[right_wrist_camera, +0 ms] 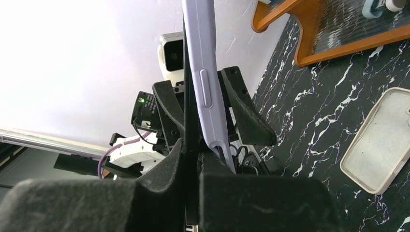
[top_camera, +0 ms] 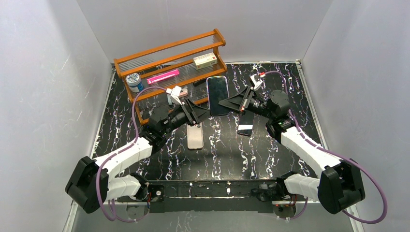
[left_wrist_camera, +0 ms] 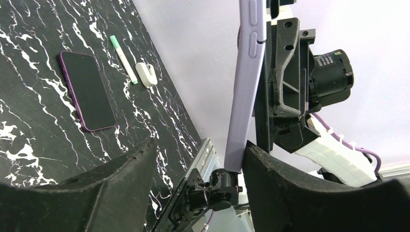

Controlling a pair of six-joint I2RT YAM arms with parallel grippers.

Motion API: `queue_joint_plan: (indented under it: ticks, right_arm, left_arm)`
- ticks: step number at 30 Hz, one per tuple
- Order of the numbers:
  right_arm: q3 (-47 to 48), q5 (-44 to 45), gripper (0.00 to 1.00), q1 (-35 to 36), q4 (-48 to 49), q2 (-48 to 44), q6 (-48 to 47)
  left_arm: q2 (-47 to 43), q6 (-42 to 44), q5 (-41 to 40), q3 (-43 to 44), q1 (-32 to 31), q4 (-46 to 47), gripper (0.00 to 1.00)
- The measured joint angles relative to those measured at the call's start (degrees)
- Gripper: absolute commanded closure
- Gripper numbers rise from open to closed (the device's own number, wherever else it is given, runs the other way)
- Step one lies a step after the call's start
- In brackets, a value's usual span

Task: Take the phone out of the phone case
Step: Remove the phone case from the phone, then place the phone case at the center of the board.

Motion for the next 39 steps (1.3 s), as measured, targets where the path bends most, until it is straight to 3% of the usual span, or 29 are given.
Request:
queue_joint_plan:
  ticks: [9,16,25,32,39]
  right_arm:
    - [-0.02,-0.22,0.99,-0.13,-0.5,0.22,-0.24]
    - [-0.35,0.7,0.99,-0.76,-3.43,-0.11,-1.66]
    - [-0.37,1.77,0.99,-1.09,-10.23,-3.06,-5.68]
    - [-1.18,-7.48,0.99,0.22,-18.32,-4.92,-8.79]
    - [-1.49,-7.39,0.99,-0.48,-24.68,-5.2,-13.9]
  left_arm:
    - [2.78,-0.92,-0.28,3.08,-0.55,2.75,1.0]
    - [4.85,0.76,-2.08,3.87,-1.01,1.95,1.0]
    - [5.14,6.43,-9.97,7.1,-2.51,-6.54,1.0]
    - [6.49,8.31,-22.34,10.01,0.66,-8.94,1.0]
    - [7.23,8.39,-23.65,10.05,0.76,-10.67,1.0]
